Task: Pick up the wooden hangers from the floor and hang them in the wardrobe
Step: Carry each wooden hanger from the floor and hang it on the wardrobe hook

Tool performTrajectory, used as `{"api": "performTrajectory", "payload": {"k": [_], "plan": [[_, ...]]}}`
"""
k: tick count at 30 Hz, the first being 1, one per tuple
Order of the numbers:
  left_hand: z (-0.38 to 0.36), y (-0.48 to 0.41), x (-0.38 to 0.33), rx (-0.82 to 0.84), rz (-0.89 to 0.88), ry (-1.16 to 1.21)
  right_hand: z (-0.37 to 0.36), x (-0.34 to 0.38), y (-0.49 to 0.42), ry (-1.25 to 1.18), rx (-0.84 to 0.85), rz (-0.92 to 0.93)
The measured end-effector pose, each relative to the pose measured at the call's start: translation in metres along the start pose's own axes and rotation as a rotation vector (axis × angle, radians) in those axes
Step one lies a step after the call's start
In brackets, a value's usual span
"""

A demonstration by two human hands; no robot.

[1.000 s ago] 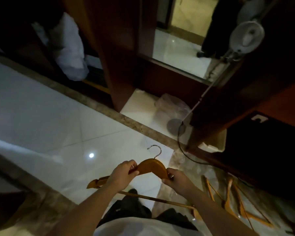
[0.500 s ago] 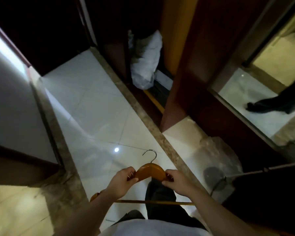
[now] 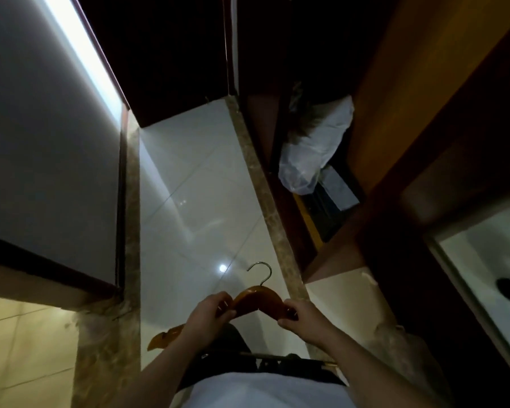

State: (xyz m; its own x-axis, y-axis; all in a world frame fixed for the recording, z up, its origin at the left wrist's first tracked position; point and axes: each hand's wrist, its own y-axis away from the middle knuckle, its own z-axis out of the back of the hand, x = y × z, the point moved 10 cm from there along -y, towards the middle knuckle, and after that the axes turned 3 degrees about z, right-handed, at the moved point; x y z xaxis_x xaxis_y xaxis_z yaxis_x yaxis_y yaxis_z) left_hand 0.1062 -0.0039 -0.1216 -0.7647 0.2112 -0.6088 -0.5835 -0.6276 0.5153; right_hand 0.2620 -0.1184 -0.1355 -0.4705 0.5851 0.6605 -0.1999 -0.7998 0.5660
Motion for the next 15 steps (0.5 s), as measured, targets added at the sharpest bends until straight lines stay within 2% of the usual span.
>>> {"api": "performTrajectory", "payload": {"k": [8,15], "plan": [[0.073,-0.120,-0.035,0.015,-0.057,0.009,0.090,0.040,-0.112,0.051,-0.054,-0.029],[0.178,-0.243,-0.073,0.102,-0.174,-0.151,0.164,0.102,-0.205,-0.072,-0.192,-0.087]]}}
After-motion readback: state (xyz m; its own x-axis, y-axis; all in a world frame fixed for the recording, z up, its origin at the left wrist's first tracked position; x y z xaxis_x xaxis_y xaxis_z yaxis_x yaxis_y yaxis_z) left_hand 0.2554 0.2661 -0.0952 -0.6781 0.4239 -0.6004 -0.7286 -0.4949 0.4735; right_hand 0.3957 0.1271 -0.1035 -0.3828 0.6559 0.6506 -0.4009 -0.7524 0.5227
